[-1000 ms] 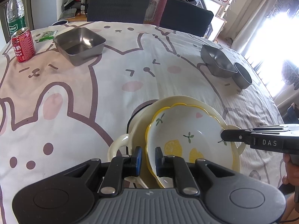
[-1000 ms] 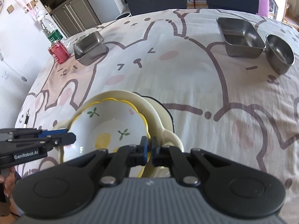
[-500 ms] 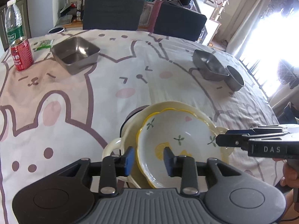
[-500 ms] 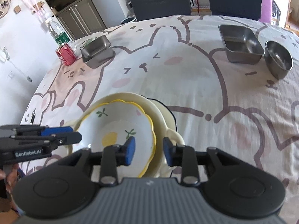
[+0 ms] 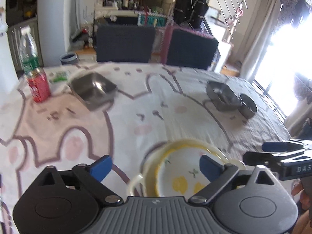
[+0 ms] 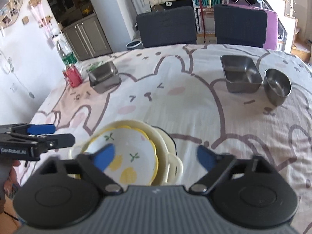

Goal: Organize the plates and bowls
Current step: 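Move both tools to the steel rectangular tray beside the red can, then close both tools on the steel tray's rim, then lift the steel tray and carry it toward the stacked dishes with both tools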

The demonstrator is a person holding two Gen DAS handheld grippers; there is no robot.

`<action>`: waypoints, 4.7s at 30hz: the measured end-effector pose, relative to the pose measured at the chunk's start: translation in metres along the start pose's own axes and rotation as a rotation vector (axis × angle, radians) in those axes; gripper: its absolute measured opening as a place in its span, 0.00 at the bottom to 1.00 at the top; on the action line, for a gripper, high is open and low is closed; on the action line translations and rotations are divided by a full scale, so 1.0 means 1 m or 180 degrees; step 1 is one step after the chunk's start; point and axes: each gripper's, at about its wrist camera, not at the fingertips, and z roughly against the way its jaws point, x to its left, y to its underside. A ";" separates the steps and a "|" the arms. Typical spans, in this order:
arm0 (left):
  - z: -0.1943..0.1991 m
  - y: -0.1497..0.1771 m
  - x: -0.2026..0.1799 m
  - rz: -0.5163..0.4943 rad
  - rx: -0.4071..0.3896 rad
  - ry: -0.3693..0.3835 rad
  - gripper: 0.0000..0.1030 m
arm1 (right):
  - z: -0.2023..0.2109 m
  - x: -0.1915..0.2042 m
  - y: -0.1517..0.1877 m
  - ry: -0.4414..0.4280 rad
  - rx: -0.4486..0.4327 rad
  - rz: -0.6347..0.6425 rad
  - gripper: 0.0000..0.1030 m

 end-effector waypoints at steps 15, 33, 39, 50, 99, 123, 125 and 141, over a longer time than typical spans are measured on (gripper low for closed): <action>-0.018 -0.105 0.051 -0.0399 -0.0390 -0.0738 1.00 | -0.042 0.040 -0.059 -0.0184 -0.0299 -0.0365 1.00; -0.177 -0.168 0.167 -0.0490 -0.0104 -0.0922 1.00 | -0.173 0.089 -0.127 -0.0411 -0.0111 -0.1039 1.00; -0.200 -0.173 0.179 -0.0445 -0.0103 -0.1040 1.00 | -0.225 0.112 -0.139 -0.0305 0.0016 -0.1155 1.00; -0.232 -0.175 0.176 -0.0525 0.0079 -0.1071 0.98 | -0.277 0.142 -0.143 0.0230 0.0240 -0.0712 1.00; -0.113 -0.132 0.177 0.0434 0.0032 -0.0243 0.04 | -0.207 0.119 -0.178 -0.0225 0.0049 0.0146 0.06; 0.023 -0.093 -0.011 -0.0104 -0.0449 0.0278 0.06 | 0.038 0.017 -0.105 -0.0341 -0.0593 0.0153 0.09; 0.017 -0.084 -0.028 -0.0089 -0.0405 0.0355 0.06 | 0.047 0.002 -0.091 -0.0292 -0.0615 0.0118 0.09; -0.077 -0.032 -0.153 -0.0585 0.0366 0.0804 0.06 | 0.082 -0.130 0.005 0.0251 -0.0506 -0.0570 0.09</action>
